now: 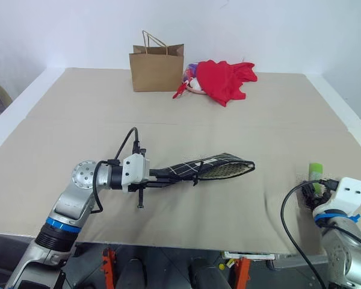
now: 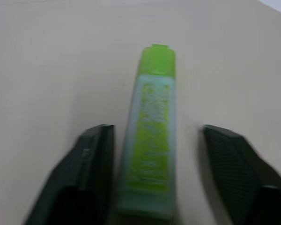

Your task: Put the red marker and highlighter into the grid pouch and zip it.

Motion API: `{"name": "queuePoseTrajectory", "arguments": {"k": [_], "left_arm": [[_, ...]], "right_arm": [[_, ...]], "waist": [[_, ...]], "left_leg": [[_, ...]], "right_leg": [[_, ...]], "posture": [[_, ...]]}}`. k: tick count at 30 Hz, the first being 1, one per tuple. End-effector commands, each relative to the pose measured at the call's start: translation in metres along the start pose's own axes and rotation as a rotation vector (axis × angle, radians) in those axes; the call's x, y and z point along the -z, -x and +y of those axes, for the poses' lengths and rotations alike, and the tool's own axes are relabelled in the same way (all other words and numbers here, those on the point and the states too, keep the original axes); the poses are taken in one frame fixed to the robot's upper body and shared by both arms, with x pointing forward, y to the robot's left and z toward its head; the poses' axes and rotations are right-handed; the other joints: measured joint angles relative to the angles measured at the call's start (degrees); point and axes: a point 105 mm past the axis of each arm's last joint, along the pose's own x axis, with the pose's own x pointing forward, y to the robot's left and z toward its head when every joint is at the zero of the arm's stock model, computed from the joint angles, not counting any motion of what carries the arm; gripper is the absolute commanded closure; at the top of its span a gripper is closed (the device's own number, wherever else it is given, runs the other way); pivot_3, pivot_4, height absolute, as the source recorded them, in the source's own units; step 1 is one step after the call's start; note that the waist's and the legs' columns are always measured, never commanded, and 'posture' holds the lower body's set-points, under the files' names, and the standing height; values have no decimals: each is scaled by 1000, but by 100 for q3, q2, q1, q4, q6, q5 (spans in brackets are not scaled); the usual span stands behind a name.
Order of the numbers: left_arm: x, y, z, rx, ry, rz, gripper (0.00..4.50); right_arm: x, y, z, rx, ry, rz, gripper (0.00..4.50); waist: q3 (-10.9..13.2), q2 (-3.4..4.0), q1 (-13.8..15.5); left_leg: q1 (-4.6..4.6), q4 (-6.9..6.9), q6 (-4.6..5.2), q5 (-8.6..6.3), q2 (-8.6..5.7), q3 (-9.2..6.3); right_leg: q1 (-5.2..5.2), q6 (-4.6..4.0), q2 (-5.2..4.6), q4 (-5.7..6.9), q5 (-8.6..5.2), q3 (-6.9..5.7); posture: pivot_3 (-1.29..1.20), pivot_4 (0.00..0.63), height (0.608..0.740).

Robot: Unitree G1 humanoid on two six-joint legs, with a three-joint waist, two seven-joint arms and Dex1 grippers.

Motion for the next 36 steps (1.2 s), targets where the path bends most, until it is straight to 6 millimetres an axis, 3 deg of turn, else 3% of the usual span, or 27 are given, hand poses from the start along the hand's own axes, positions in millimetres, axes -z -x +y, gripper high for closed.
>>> {"name": "queuePoseTrajectory", "arguments": {"k": [1,3,7,8,11,13,15,17,21,25,36], "left_arm": [[-8,2,5,-9,-45,-8,4500],[-8,2,6,-11,-46,-7,4500],[-7,3,8,-17,-48,-3,4500],[-7,3,8,-15,-48,-4,4500],[-8,3,8,-8,-45,-9,4500],[-9,2,7,10,-41,-14,4500],[-9,2,6,25,-41,-18,4500],[-10,1,5,36,-37,-27,4500],[-10,1,4,46,-33,-31,4500],[-9,3,4,49,-39,-23,4500],[-10,1,1,39,-44,-29,4500]], "right_arm": [[15,-1,-11,39,17,84,2933],[17,-1,-8,22,32,101,3333],[0,-1,12,-121,122,44,3342],[-22,3,40,-298,153,-57,3342],[-59,27,92,-677,292,-242,3342],[-85,54,121,-968,397,-372,3342],[-97,82,138,-1253,560,-431,3342],[-96,93,139,-1404,664,-406,3342],[-98,101,134,-1545,737,-355,3342],[-101,98,127,-1583,805,-312,3342],[-86,88,128,-1584,838,-210,3342]], "waist": [[-1,-5,12],[-4,-13,18],[-6,-20,19],[-5,-21,15],[15,9,-62],[17,22,-69],[21,23,-70],[23,14,-56],[27,-36,30],[32,-35,35],[34,-37,34]], "left_leg": [[2,1,0,0,0,0],[5,3,-3,2,0,0],[7,3,-3,2,-1,0],[7,3,-3,2,-1,0],[11,-6,-3,2,0,2],[11,-11,-2,2,-1,8],[10,-12,-2,1,-1,9],[9,-11,-2,0,-3,8],[6,-15,4,-7,-2,-17],[-2,-12,-2,-11,-17,-14],[2,-8,-2,-11,-18,-15]], "right_leg": [[5,0,0,-2,0,0],[17,0,-1,-7,-1,0],[20,0,-3,-8,-2,0],[20,0,-3,-8,-2,0],[14,-1,1,-5,-4,2],[11,2,0,-5,-5,9],[11,18,0,-5,-1,9],[14,30,-1,-6,-2,7],[23,19,0,-7,-18,-23],[21,29,-17,-8,-25,-22],[23,30,-19,-7,-24,-23]], "posture": [[0,150,740],[0,150,740],[0,150,740],[0,150,740],[0,150,740],[0,150,740],[0,150,740],[0,150,740],[0,150,740],[0,150,740],[0,150,740]]}}
